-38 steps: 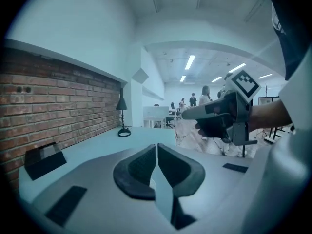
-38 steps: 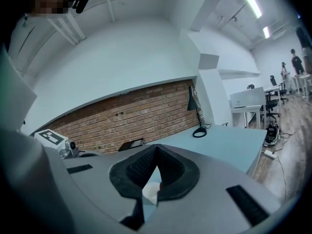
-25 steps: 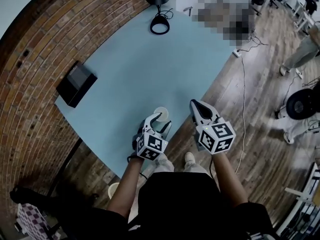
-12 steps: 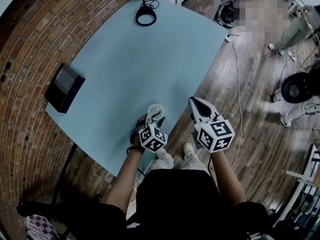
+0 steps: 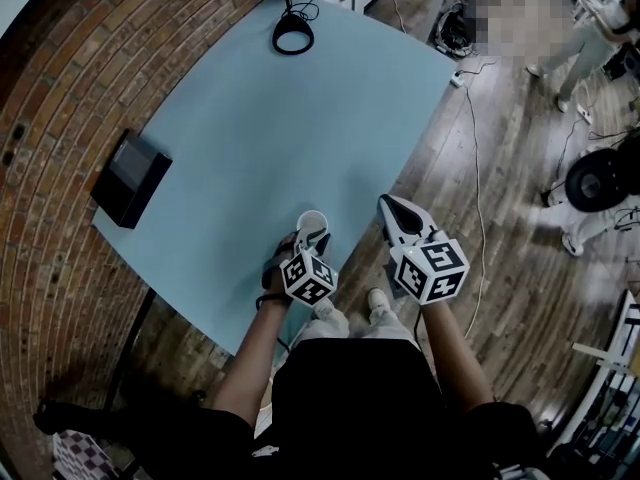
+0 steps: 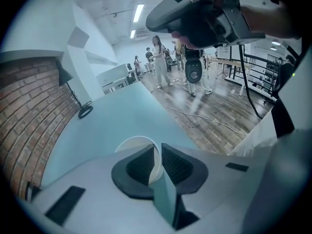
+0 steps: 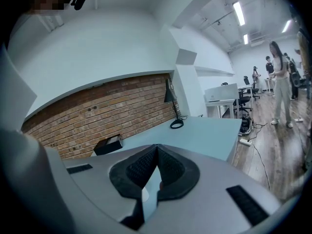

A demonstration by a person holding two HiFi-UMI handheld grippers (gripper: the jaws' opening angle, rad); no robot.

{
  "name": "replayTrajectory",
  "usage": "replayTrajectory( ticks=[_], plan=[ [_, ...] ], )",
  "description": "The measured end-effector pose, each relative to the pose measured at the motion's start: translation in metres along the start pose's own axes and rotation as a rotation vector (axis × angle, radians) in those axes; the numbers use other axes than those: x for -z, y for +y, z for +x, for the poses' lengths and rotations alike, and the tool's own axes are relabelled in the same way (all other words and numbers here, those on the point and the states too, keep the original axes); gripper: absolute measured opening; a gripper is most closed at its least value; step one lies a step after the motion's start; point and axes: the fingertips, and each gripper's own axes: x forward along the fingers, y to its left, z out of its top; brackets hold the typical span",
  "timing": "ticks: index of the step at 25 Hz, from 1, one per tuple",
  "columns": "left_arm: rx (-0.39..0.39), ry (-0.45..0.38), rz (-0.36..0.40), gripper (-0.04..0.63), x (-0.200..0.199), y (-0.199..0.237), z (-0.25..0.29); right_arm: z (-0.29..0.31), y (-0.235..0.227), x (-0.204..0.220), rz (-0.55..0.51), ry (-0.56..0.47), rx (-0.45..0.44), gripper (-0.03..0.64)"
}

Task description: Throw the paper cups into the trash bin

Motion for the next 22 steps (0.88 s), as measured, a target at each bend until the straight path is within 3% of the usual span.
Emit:
replayTrajectory(
  ticks=[11,22],
  plan=[
    [0.028,-0.017,-0.016,0.035,-0.004,0.001,-0.002,0.003,0.000,-0.001,0.004,-0.002,-0.002,-0.006],
    [0.009,-0.065,-0.091,0.032,-0.022,0.011,-0.014,0.007,-0.013,-0.017,-0.013,-0.017,-0.020,-0.006]
  ],
)
